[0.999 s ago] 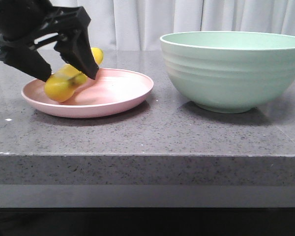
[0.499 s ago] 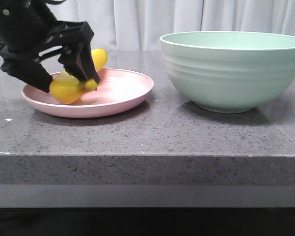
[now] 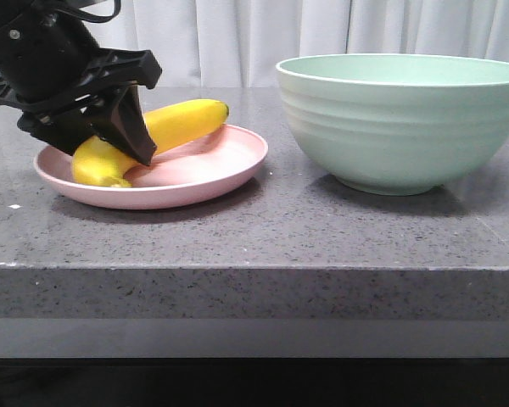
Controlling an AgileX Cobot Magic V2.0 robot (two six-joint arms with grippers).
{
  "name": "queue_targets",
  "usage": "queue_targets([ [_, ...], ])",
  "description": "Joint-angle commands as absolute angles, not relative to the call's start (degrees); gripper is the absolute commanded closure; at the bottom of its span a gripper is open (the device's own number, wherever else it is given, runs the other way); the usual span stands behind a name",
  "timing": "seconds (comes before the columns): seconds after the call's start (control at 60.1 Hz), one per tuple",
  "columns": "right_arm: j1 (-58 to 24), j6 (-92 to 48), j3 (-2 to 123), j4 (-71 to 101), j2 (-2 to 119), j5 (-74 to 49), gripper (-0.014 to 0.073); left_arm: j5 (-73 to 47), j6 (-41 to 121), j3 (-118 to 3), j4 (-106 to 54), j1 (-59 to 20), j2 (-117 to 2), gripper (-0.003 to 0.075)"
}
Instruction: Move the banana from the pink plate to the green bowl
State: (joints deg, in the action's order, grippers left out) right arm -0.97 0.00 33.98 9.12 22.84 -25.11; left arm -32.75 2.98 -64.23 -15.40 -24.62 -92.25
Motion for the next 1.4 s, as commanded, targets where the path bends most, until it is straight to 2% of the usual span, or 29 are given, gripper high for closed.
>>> queue_targets([
  [0.0,-0.59,-0.31,35.94,8.78,23.6,-20.81,-0.0004,-28.96,2.46,-66.03,-16.2,-24.58,-90.2,0.0552],
  [0.117,-0.74,-0.31,35.94,8.78,23.6,-20.81,-0.0004,-25.58,2.46,-66.12,-16.2,-24.58,-90.2,0.06],
  [0.383,-0.74,-0.31,35.94,11.38,23.86,-21.06,-0.0004,-26.32,2.46,-74.85,-16.2,-25.55,-87.19,0.0604],
  [0.649,-1.1,-2.43,36.01,35.43,31.32,-20.08,-0.0004,-27.92,4.18,-78.08,-16.2,-35.3,-80.53,0.0604],
  [0.849,-4.11,-15.24,36.01,59.45,36.61,-18.41,-0.0004,-32.17,4.18,-78.08,-16.2,-41.29,-79.84,0.0604],
  [1.182,-8.82,-52.15,36.05,106.65,48.0,-28.49,-0.0004,-33.15,4.18,-78.08,-16.2,-46.28,-79.96,0.0604],
  [1.382,-8.82,-56.6,39.01,109.84,55.96,-34.66,-0.0004,-33.15,4.18,-78.08,-16.31,-46.25,-79.96,0.0604],
])
